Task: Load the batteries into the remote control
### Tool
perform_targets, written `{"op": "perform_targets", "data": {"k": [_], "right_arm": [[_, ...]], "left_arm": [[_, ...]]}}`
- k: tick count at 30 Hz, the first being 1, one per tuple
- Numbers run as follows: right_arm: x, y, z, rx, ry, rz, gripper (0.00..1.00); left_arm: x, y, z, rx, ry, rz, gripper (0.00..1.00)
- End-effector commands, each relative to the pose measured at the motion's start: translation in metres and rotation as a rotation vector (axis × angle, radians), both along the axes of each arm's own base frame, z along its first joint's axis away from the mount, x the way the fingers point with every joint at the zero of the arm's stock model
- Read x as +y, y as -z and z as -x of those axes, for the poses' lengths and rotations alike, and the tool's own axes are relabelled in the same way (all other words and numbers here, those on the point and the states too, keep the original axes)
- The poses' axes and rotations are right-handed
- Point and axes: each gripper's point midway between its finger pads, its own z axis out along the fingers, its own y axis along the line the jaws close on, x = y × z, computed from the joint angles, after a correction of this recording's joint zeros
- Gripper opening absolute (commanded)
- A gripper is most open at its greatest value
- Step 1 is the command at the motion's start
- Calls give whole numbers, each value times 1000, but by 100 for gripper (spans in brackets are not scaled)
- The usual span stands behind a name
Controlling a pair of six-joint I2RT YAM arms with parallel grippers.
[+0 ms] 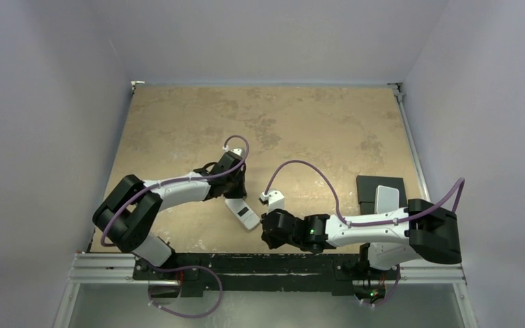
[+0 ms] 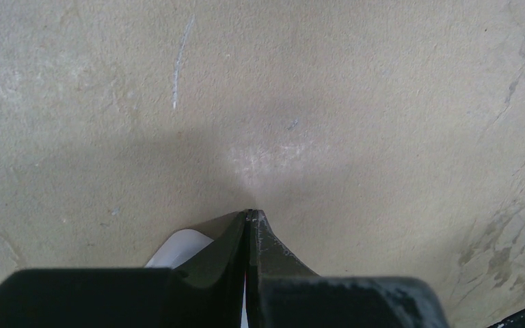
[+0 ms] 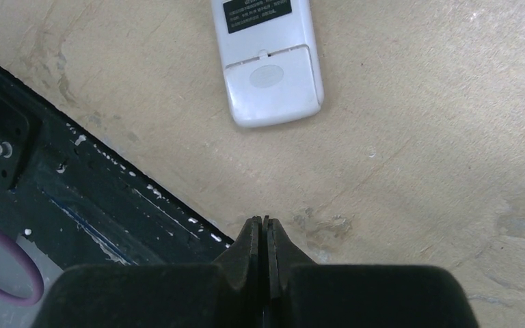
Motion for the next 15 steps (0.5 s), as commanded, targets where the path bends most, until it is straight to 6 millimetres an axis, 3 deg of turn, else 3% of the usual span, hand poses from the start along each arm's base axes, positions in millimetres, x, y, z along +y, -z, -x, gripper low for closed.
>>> {"op": "perform_targets", "data": {"k": [1, 7, 15], "right_arm": [[-1, 3, -2, 0, 43, -1, 0], [-9, 2, -8, -1, 114, 17, 0], [-13, -7, -14, -10, 172, 14, 9]], "left_arm": [[20, 6, 10, 20, -32, -56, 0], [28, 5, 15, 15, -44, -65, 0], [37, 7, 21, 15, -54, -80, 0]]}}
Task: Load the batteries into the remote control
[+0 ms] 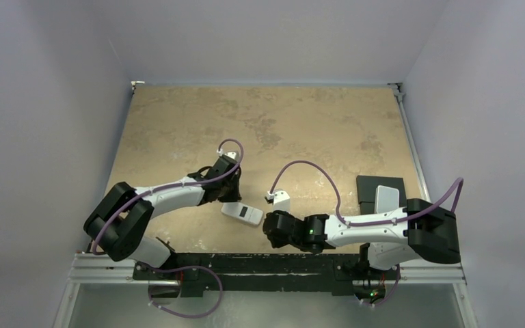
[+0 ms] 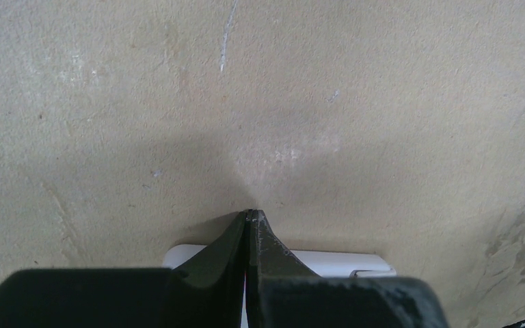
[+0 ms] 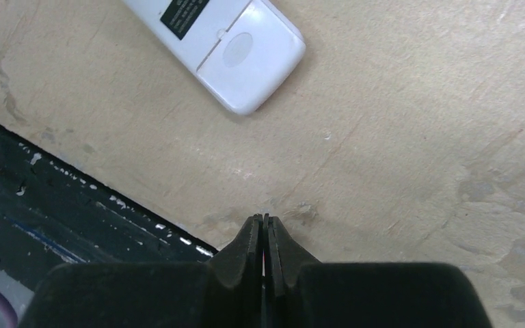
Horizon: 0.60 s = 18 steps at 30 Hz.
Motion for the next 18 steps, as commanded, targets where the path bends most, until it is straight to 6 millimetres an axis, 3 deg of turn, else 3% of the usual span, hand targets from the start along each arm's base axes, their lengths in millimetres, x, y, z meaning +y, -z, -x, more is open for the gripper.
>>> {"op": "perform_targets", "data": {"k": [1, 6, 10, 18], "right_arm": [[4, -20, -10, -38, 73, -37, 11], [2, -29, -17, -61, 106, -40, 17], [1, -35, -24, -86, 145, -32, 30], [10, -49, -35, -127, 183, -26, 46]], "left_arm": [[16, 6, 9, 19, -26, -45, 0], [19, 2, 11, 13, -27, -43, 0], [19, -1, 12, 8, -28, -38, 0], [22, -1, 18, 8, -27, -29, 0]]}}
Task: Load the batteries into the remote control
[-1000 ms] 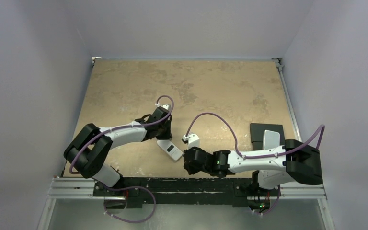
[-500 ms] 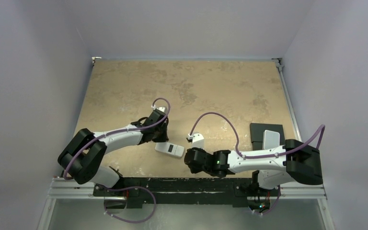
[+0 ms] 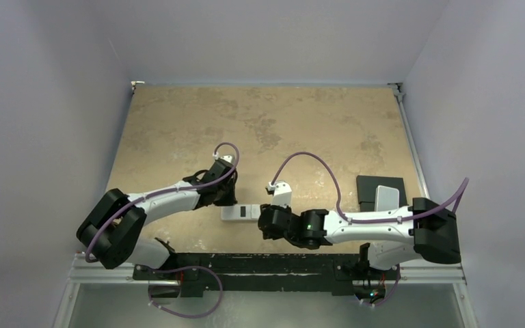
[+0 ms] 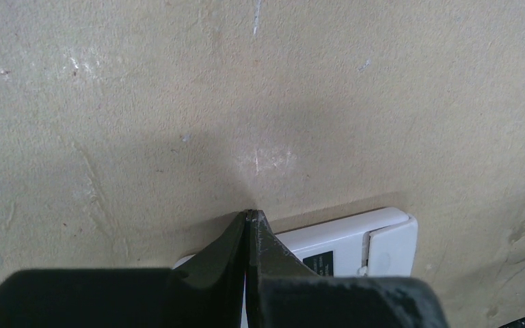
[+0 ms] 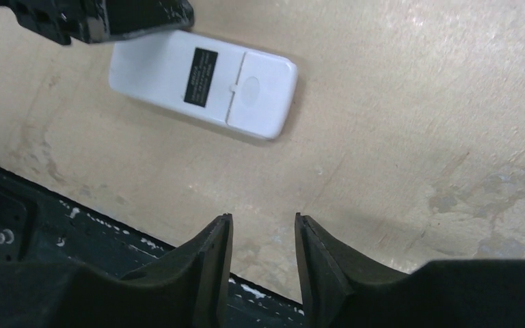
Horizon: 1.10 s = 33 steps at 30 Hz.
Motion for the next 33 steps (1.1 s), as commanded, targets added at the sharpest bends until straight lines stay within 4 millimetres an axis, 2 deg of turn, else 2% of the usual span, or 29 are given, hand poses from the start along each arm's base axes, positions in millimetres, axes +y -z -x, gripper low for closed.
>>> {"op": "perform_targets", "data": {"k": [1, 7, 13, 22, 28, 33], "right_arm": [[10, -21, -14, -59, 60, -22, 48], [20, -22, -27, -75, 69, 1, 57], [29, -22, -42, -87, 67, 21, 60], [42, -19, -64, -65, 36, -8, 61], [50, -13, -72, -49, 33, -18, 62], [50, -5, -79, -41, 50, -2, 63]], "left_arm": [[7, -2, 4, -2, -17, -2, 0], [13, -7, 4, -19, -31, -13, 0], [19, -14, 1, -39, -57, -26, 0], [24, -32, 0, -68, -84, -14, 19], [25, -42, 7, -80, -103, 26, 26], [27, -50, 11, -89, -111, 53, 31]]}}
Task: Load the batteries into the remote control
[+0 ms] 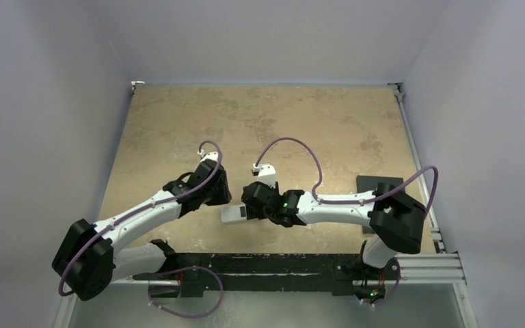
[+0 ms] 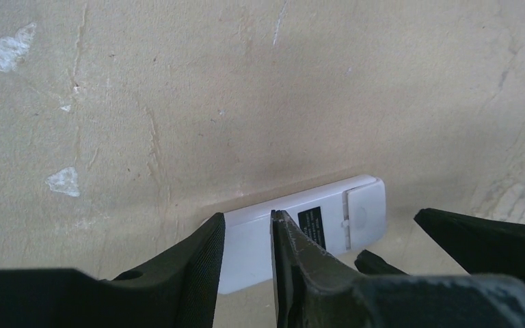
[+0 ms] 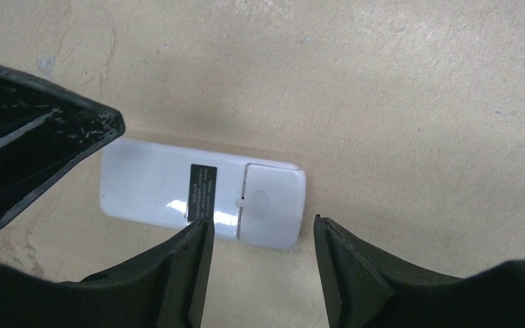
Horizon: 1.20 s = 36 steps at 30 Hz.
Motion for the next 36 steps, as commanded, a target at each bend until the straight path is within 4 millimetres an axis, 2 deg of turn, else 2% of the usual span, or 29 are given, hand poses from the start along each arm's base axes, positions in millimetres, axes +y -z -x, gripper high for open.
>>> {"op": "perform_targets", "data": {"k": [1, 13, 36], "right_arm": [[15, -12, -12, -20, 4, -51, 63], [9, -1, -16, -11, 45, -48, 57], [-2, 19, -18, 18, 73, -18, 48]], "left_arm": [[3, -8, 4, -9, -23, 28, 31], [6, -9, 12, -3, -17, 38, 32], [7, -10, 13, 1, -19, 35, 32]]}}
